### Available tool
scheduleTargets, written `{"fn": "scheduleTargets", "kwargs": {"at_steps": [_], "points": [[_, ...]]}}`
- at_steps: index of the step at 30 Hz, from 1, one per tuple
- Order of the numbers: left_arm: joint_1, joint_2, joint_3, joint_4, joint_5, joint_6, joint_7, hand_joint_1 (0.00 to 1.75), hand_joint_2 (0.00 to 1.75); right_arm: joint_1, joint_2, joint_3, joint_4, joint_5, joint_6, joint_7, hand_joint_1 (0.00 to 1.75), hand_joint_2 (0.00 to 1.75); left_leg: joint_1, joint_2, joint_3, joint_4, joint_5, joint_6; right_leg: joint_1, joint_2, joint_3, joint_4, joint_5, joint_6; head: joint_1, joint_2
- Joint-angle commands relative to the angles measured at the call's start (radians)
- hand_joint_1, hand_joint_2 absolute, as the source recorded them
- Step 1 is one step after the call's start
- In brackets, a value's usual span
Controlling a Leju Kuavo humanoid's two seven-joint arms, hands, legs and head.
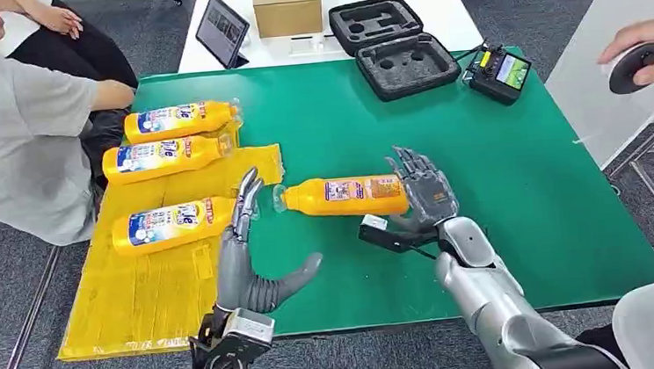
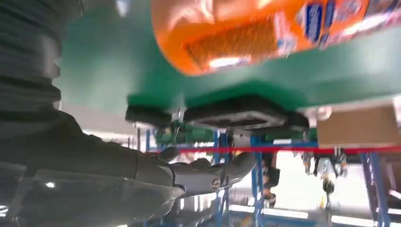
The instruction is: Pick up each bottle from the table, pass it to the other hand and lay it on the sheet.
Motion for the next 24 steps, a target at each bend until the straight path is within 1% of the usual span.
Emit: {"fn": "scheduleTargets", "kwargs": {"at_steps": [1, 2, 7, 9, 10, 11, 13, 14, 15, 18, 22, 23, 24], "points": [[-0.047, 0.017, -0.029, 0.059, 0.005, -0.002, 0.003, 0.0, 1.75, -0.091, 0.005, 0.025, 0.175, -0.006, 0.011, -0.007, 0.0, 1.75, 0.0, 0.001, 0.005, 0.0, -0.002, -0.001, 0.0, 0.002, 0.004, 0.0, -0.002, -0.001, 0.0, 0.0], [-0.047, 0.017, -0.029, 0.059, 0.005, -0.002, 0.003, 0.0, 1.75, -0.091, 0.005, 0.025, 0.175, -0.006, 0.011, -0.007, 0.0, 1.75, 0.0, 0.0, 0.002, 0.0, -0.001, -0.001, 0.0, 0.001, 0.002, 0.0, -0.001, -0.001, 0.0, 0.0], [-0.047, 0.017, -0.029, 0.059, 0.005, -0.002, 0.003, 0.0, 1.75, -0.091, 0.005, 0.025, 0.175, -0.006, 0.011, -0.007, 0.0, 1.75, -0.001, 0.001, 0.004, 0.0, -0.001, -0.001, -0.001, 0.002, 0.003, 0.001, -0.001, -0.001, 0.0, 0.0], [-0.05, 0.015, -0.028, 0.06, 0.001, -0.002, 0.003, 0.0, 1.75, -0.095, 0.017, 0.012, 0.182, -0.045, 0.021, -0.042, 0.0, 1.75, 0.0, 0.0, 0.001, 0.0, 0.0, -0.001, 0.0, 0.001, 0.001, 0.0, 0.0, 0.0, 0.0, 0.0], [-0.051, 0.014, -0.029, 0.059, 0.001, -0.002, 0.003, 0.0, 1.75, -0.097, 0.02, 0.012, 0.185, -0.053, 0.028, -0.05, 0.0, 1.75, 0.0, 0.001, 0.004, 0.0, -0.001, -0.001, 0.0, 0.002, 0.003, 0.001, -0.001, -0.001, 0.0, 0.0], [-0.056, 0.01, -0.029, 0.058, 0.001, -0.002, 0.003, 0.0, 1.75, -0.101, 0.03, 0.013, 0.192, -0.072, 0.044, -0.061, 0.0, 1.75, 0.0, 0.001, 0.002, 0.0, -0.001, -0.001, 0.0, 0.002, 0.002, 0.001, -0.001, -0.001, 0.0, 0.0], [-0.066, 0.004, -0.031, 0.063, 0.003, -0.002, 0.003, 0.0, 1.75, -0.104, 0.041, 0.011, 0.2, -0.085, 0.07, -0.066, 0.0, 1.75, -0.001, 0.001, 0.005, 0.0, -0.002, -0.002, 0.0, 0.003, 0.004, 0.001, -0.002, -0.001, 0.0, 0.0], [-0.071, 0.0, -0.03, 0.065, 0.006, -0.002, 0.003, 0.0, 1.75, -0.105, 0.042, 0.019, 0.206, -0.081, 0.086, -0.06, 0.0, 1.75, 0.0, 0.001, 0.003, 0.001, -0.001, -0.001, 0.0, 0.003, 0.002, 0.001, -0.001, -0.001, 0.0, 0.0], [-0.07, -0.004, -0.024, 0.065, 0.001, -0.002, 0.003, 0.0, 1.75, -0.103, 0.049, 0.004, 0.206, -0.11, 0.108, -0.077, 0.0, 1.75, 0.0, 0.002, 0.005, 0.001, -0.002, -0.002, 0.0, 0.004, 0.003, 0.002, -0.002, -0.001, 0.0, 0.0], [-0.073, -0.006, -0.03, 0.063, 0.005, -0.002, 0.003, 0.0, 1.75, -0.095, 0.054, 0.01, 0.211, -0.117, 0.121, -0.086, 0.0, 1.75, 0.0, 0.0, 0.003, 0.0, -0.001, -0.001, 0.0, 0.001, 0.002, 0.0, -0.001, -0.001, 0.0, 0.0], [-0.085, -0.012, -0.04, 0.068, 0.008, -0.002, 0.003, 0.0, 1.75, -0.09, 0.057, 0.025, 0.215, -0.115, 0.122, -0.079, 0.0, 1.75, 0.0, -0.001, 0.005, 0.0, -0.002, -0.001, 0.0, 0.001, 0.004, 0.001, -0.002, -0.001, 0.0, 0.0], [-0.085, -0.012, -0.04, 0.068, 0.008, -0.002, 0.003, 0.0, 1.75, -0.09, 0.057, 0.025, 0.215, -0.115, 0.122, -0.079, 0.0, 1.75, 0.0, -0.001, 0.003, 0.0, -0.001, -0.001, 0.0, 0.001, 0.003, 0.0, -0.001, -0.001, 0.0, 0.0], [-0.097, -0.02, -0.037, 0.079, 0.011, -0.002, 0.003, 0.0, 1.75, -0.086, 0.053, 0.057, 0.214, -0.079, 0.1, -0.047, 0.0, 1.75, 0.0, 0.0, 0.005, 0.001, -0.002, -0.001, 0.0, 0.001, 0.004, 0.001, -0.002, -0.001, 0.0, 0.0]]}}
